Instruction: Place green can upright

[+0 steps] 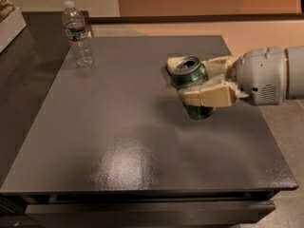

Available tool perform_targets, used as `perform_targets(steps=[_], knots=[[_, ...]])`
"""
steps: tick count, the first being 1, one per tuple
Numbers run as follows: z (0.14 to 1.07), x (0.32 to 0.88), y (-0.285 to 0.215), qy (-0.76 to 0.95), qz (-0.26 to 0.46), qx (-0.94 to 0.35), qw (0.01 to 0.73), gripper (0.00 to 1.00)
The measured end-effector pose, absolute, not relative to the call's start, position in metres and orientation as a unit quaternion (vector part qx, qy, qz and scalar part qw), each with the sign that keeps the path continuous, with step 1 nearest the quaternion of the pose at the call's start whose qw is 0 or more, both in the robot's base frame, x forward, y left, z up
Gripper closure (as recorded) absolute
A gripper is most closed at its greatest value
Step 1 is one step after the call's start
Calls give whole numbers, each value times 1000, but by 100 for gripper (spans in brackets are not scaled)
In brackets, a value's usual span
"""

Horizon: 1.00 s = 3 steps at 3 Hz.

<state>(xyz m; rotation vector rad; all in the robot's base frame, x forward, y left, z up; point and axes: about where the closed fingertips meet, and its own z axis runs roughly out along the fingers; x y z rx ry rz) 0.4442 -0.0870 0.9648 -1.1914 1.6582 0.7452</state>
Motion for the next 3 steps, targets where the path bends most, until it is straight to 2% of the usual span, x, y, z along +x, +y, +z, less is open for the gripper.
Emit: perform_targets(steps=[3], knots=[[924,437,-73,612,396,-462,505,100]])
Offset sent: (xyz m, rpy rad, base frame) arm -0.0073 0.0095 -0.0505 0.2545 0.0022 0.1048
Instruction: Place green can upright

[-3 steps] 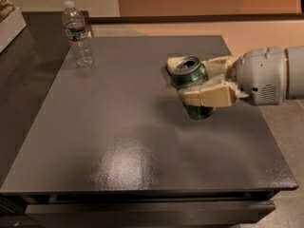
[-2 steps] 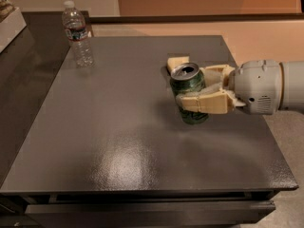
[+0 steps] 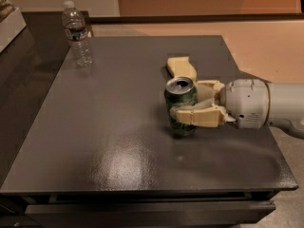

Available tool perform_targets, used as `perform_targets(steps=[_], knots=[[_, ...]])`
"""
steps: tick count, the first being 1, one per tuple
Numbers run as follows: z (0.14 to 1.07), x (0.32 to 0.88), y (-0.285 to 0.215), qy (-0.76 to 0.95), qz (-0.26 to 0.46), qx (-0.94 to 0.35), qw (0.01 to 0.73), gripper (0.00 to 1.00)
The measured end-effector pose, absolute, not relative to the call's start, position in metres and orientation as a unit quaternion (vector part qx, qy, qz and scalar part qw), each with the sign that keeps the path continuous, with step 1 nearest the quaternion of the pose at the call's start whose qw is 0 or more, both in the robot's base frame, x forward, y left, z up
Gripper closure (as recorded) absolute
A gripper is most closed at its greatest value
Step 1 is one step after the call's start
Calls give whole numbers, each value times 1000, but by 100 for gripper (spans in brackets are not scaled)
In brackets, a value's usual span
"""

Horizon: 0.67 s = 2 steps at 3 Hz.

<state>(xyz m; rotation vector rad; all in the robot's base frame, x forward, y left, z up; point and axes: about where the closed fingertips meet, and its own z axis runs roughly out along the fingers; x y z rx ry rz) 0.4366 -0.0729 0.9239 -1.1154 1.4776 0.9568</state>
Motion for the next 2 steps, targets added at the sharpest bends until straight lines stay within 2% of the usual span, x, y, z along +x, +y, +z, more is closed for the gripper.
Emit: perform_targets(steps=[1,2], knots=[[913,435,-71,592,419,-454,518,100],[905,434,-72,573,433,-445,535,86]])
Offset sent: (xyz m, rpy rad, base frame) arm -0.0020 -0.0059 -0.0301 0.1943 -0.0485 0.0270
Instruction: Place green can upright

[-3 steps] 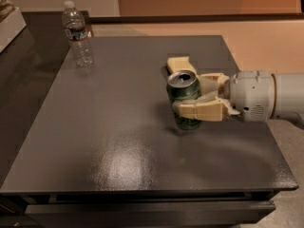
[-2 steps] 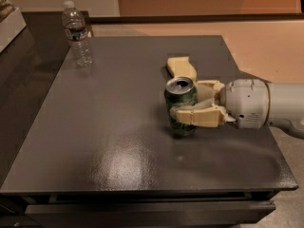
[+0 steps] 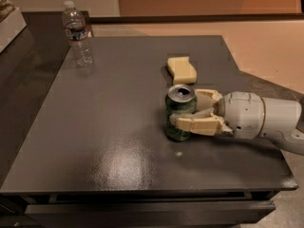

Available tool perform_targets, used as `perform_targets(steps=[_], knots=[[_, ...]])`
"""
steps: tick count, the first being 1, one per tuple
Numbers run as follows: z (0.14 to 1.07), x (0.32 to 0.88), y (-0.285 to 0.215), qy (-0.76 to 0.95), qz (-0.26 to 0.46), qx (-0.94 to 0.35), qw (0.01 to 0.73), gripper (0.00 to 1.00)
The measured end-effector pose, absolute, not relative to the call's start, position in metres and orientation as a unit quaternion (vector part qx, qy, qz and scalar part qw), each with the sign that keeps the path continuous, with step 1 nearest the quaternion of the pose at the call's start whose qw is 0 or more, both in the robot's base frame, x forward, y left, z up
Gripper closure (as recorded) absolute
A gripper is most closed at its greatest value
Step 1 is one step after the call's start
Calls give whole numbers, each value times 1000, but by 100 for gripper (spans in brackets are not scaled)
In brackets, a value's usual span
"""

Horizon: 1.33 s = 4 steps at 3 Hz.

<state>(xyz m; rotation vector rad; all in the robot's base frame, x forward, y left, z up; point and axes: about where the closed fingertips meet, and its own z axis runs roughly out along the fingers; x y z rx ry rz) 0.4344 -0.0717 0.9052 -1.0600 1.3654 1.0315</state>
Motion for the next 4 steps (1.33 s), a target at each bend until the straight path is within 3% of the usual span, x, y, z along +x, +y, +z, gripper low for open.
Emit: perform_targets(steps=[1,4], knots=[[899,433,-73,562,442,-440,543,69],[896,431,-70,555,446,-442,545,0]])
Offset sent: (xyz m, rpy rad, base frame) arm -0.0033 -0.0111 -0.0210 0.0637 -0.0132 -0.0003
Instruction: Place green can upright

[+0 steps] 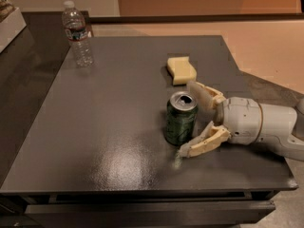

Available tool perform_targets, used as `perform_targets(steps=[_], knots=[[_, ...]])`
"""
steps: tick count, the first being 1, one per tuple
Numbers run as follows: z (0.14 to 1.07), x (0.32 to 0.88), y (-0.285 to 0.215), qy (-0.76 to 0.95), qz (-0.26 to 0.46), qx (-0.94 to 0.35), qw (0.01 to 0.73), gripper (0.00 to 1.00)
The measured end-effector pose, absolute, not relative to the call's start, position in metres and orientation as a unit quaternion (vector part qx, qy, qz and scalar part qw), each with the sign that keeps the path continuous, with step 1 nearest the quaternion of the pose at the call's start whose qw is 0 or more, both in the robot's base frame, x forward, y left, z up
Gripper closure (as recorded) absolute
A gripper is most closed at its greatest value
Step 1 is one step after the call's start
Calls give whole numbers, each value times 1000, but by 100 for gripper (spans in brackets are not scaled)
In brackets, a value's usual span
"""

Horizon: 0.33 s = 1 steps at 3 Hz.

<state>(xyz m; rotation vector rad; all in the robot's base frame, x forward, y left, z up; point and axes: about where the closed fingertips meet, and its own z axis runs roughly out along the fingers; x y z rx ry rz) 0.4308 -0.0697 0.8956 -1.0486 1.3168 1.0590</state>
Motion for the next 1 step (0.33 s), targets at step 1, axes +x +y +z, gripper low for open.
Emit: perform_targets(steps=[1], knots=[[896,431,-70,555,446,-442,545,0]])
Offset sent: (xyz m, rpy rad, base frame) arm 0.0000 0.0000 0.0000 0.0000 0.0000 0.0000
